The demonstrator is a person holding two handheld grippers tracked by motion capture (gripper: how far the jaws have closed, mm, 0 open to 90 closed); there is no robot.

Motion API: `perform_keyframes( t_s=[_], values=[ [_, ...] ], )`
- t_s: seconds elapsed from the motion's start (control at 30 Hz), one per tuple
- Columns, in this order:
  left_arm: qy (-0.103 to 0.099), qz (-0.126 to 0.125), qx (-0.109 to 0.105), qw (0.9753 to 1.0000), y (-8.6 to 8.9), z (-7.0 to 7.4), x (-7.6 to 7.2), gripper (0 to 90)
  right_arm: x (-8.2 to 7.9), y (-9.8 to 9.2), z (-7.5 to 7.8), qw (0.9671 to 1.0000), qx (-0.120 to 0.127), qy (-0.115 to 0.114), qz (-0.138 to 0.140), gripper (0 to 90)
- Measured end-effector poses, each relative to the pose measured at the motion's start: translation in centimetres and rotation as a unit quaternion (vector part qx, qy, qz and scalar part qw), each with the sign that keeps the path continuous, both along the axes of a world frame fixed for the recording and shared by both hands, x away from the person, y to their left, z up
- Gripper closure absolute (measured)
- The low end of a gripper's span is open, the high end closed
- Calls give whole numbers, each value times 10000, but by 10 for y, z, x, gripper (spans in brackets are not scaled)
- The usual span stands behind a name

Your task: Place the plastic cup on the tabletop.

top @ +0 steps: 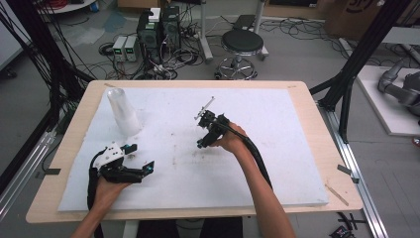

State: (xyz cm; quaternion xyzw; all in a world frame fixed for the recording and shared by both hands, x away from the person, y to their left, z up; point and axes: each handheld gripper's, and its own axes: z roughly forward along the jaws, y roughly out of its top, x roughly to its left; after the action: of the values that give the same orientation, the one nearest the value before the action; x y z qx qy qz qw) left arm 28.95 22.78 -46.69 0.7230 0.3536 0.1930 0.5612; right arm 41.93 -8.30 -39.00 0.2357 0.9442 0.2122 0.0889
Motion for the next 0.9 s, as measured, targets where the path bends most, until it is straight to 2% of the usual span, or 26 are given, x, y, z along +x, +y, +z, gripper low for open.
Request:
perform_keyframes(
  t_s=[0.1, 0.27, 0.47, 0.6, 0.63, 0.7, 0.77, 0.9],
  values=[
    [0, 3, -18, 10000, 0, 0, 0, 42, 0, 0, 0, 10000, -9, -2, 4, 281],
    [7, -18, -26, 10000, 1, 0, 1, 42, 0, 3, -5, 9999, -91, -29, -97, 133],
    [31, -16, -45, 10000, 1, 0, 1, 42, -1, 1, -4, 9999, -84, -52, -36, 132],
    [13, -23, -44, 10000, 2, 0, 1, 42, -2, -2, -3, 9999, -125, -38, -112, 132],
    [15, -21, -43, 10000, 2, 0, 1, 42, -2, -4, -4, 9999, -41, -65, -92, 133],
    [25, -26, -66, 10000, 2, 0, 1, 42, -4, -10, -6, 9997, 204, 30, -156, 133],
    [53, -17, -83, 9999, 2, 0, 1, 42, -7, -14, -8, 9996, 182, -35, -201, 133],
    [48, -16, -94, 9999, 2, 0, 1, 42, -13, -26, -8, 9989, 383, -97, -250, 134]
  ],
)
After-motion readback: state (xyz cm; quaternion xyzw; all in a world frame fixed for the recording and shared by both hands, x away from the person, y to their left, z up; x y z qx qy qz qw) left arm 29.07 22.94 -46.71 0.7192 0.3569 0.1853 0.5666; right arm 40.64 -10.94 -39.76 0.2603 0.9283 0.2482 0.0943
